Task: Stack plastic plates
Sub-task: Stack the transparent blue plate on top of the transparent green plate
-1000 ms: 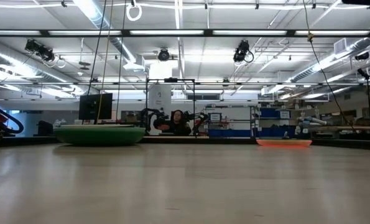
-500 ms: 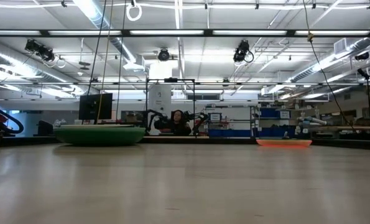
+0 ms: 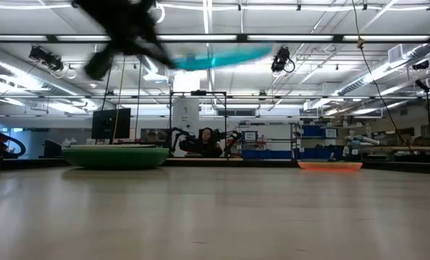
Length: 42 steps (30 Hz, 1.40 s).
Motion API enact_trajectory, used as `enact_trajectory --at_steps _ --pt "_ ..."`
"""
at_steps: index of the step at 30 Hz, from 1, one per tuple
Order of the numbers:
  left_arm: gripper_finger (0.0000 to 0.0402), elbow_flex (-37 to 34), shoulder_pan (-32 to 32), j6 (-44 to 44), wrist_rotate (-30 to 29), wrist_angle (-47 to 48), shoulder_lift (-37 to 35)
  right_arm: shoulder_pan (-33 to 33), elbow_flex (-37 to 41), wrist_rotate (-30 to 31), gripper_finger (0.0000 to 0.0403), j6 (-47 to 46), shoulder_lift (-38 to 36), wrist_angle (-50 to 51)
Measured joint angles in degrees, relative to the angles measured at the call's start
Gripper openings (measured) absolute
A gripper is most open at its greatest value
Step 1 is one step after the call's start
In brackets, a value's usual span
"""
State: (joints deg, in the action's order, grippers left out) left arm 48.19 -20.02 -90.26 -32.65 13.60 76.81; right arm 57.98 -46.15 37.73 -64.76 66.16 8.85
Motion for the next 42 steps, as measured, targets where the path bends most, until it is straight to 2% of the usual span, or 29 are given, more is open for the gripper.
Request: enact_trajectory --at_steps 2,5,11,15,18,21,24,28,33,37,39,42 --pt "0.0004 5.1 4.7 5.1 0.1 -2.9 3.4 0.4 0.0 -1.0 0.0155 -1.4 1.9 2.4" --pt "0.0003 13.3 11.0 10.9 2.2 -1.9 9.1 0.4 0.0 -4.7 0.0155 -4.5 4.0 6.2" --pt "0.0003 24.4 21.1 15.8 14.7 0.5 19.9 0.4 0.0 -4.7 0.0155 -12.7 3.4 19.3" --pt "0.0003 26.6 24.0 18.1 21.3 -3.3 23.6 -1.4 0.0 -1.2 0.0155 -19.1 -0.7 33.7" --pt "0.0003 26.8 25.0 20.7 23.7 -6.1 24.2 -3.8 0.0 2.7 0.016 -28.5 -5.6 43.9" --pt "0.0003 26.8 26.6 24.3 25.6 -6.2 23.9 -7.1 0.1 5.0 0.0175 -37.6 -12.7 52.6" --pt "0.0003 26.8 28.7 26.8 27.8 -7.2 23.5 -12.0 0.0 8.1 0.0197 -41.2 -21.9 57.0" --pt "0.0003 26.8 32.6 30.0 33.5 -10.4 23.5 -20.3 0.0 13.0 0.0221 -38.8 -33.7 56.7" --pt "0.0003 26.8 38.6 32.4 39.9 -14.1 23.5 -30.7 0.4 13.3 0.0225 -29.0 -42.2 50.5" --pt "0.0003 26.8 43.5 33.9 43.0 -14.1 23.5 -37.6 2.7 11.7 0.0226 -17.2 -41.9 33.7" --pt "0.0003 26.8 45.3 34.2 44.2 -14.1 23.5 -41.4 4.2 9.6 0.0227 -12.5 -39.5 25.9" --pt "0.0003 26.8 47.5 35.2 46.1 -14.1 23.5 -48.4 5.1 4.7 0.023 -10.2 -34.1 20.0"
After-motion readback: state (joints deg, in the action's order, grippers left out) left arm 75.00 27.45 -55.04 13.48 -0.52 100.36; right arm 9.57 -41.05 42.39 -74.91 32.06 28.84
